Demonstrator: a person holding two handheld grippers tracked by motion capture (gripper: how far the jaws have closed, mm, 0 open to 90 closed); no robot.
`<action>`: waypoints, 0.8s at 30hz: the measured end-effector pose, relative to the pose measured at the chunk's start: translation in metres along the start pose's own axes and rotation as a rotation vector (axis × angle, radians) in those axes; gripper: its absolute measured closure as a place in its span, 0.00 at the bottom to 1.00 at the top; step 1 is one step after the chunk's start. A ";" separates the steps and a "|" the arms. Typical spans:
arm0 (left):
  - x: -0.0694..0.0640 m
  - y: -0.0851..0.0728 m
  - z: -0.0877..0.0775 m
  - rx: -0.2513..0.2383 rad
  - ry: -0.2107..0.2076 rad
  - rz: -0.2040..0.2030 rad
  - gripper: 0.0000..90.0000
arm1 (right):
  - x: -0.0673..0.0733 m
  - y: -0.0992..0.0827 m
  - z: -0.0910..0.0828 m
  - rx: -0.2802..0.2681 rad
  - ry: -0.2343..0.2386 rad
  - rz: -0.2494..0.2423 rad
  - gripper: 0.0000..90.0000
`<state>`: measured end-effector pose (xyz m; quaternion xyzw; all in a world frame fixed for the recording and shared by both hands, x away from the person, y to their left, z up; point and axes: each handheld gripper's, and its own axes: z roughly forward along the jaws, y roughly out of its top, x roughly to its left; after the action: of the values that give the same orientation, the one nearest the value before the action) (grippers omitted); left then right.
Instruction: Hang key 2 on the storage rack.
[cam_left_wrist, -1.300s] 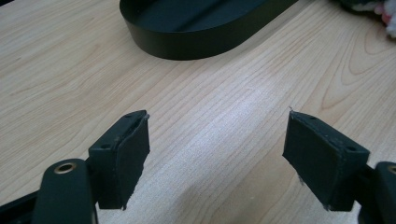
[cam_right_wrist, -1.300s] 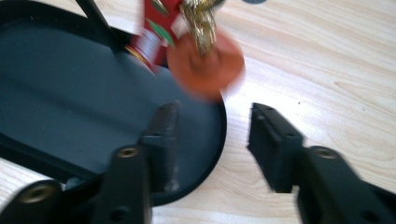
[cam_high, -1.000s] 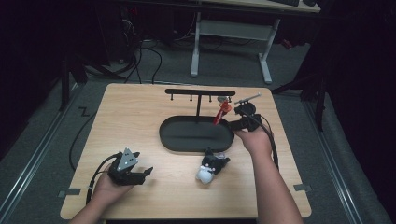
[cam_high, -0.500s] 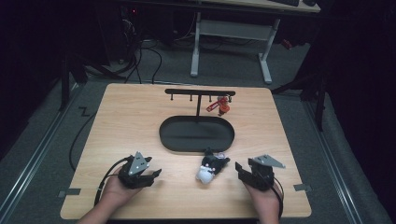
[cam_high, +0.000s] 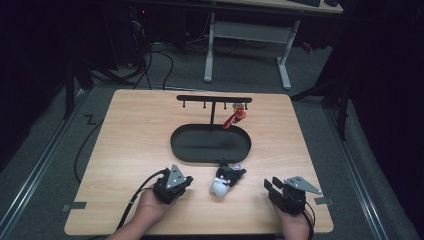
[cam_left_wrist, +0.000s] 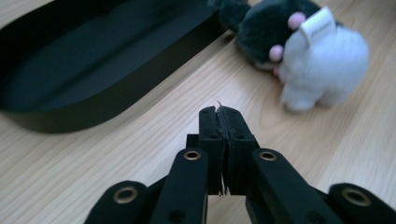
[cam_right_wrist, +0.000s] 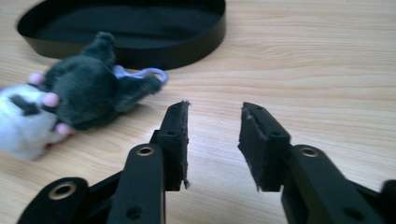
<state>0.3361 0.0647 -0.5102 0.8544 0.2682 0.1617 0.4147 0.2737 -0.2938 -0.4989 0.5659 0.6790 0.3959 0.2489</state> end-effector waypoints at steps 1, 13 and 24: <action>-0.003 0.004 0.005 -0.002 -0.001 0.000 0.98 | 0.000 0.001 0.000 -0.005 0.005 0.000 0.73; -0.046 0.027 0.045 0.038 -0.090 0.052 0.97 | -0.002 0.002 -0.002 -0.022 0.034 0.033 0.69; -0.077 0.041 0.056 0.023 -0.155 0.099 0.86 | -0.007 0.001 -0.003 -0.018 0.028 0.050 0.64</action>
<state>0.3150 -0.0366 -0.5158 0.8812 0.1945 0.1125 0.4160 0.2732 -0.3014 -0.4974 0.5748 0.6646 0.4159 0.2344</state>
